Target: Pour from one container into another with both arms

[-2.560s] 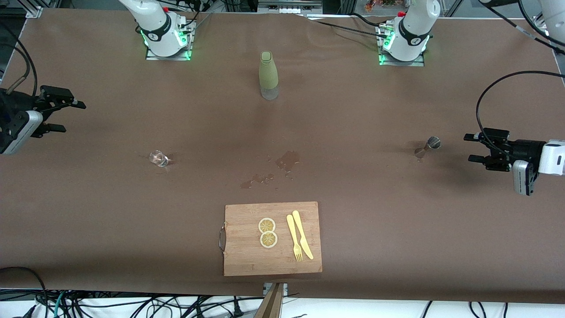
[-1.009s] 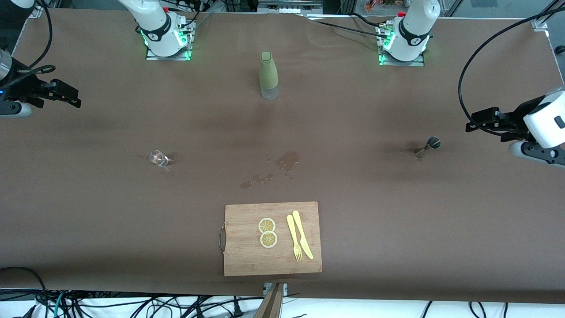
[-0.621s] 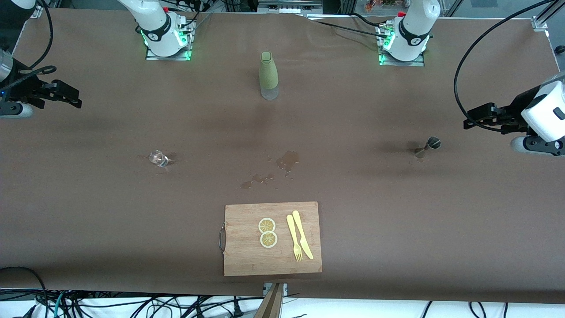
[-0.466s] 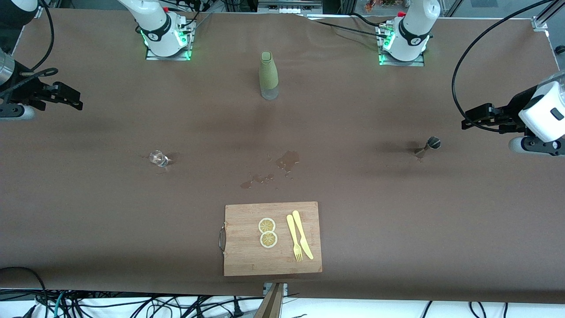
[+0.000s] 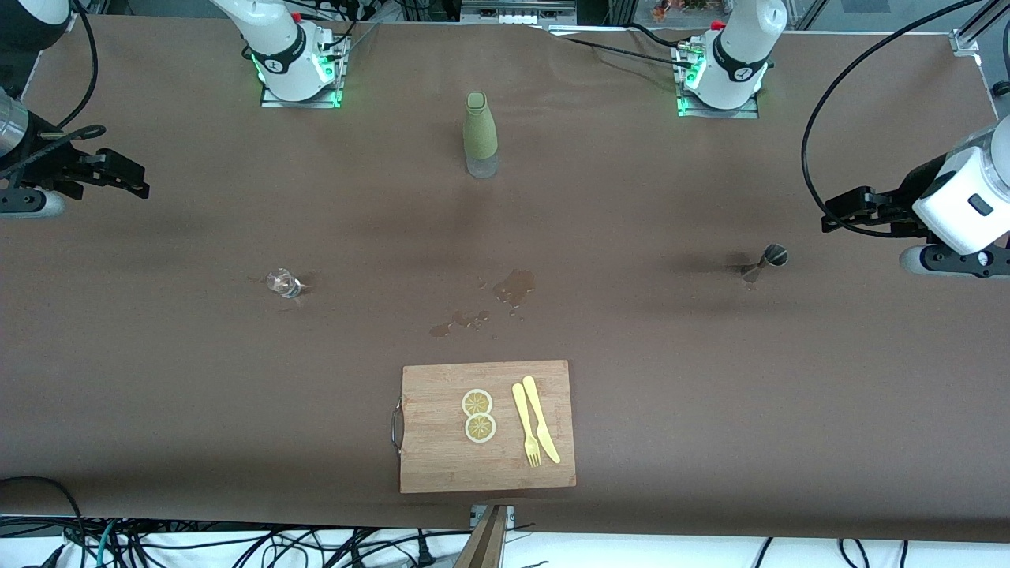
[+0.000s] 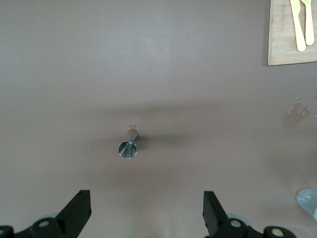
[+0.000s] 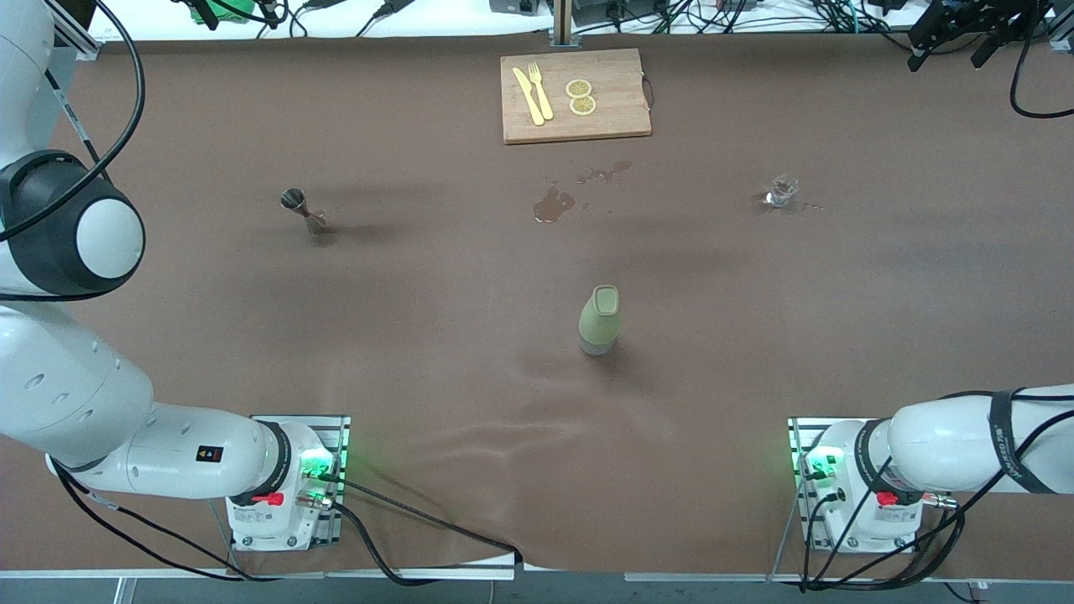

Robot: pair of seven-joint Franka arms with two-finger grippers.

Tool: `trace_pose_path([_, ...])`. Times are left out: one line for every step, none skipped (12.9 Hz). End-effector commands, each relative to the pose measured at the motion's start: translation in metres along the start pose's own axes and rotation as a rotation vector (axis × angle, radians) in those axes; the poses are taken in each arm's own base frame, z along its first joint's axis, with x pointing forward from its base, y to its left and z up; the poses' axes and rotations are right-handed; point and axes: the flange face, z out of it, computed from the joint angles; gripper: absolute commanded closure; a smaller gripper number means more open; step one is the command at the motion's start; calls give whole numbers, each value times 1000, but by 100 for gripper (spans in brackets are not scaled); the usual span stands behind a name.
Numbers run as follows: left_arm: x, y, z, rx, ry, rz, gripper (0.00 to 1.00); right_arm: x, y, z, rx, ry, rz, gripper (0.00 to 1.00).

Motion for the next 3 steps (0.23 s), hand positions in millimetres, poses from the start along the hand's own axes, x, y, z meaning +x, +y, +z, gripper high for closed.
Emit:
trace_pose_path([-1, 1, -3, 26, 6, -13, 0, 3, -2, -7, 8, 8, 16, 0])
trace_pose_path([-1, -1, -3, 25, 6, -14, 0, 3, -2, -5, 9, 4, 16, 0])
trace_pose_path([0, -2, -1, 24, 3, -14, 0, 3, -3, -5, 15, 6, 17, 0])
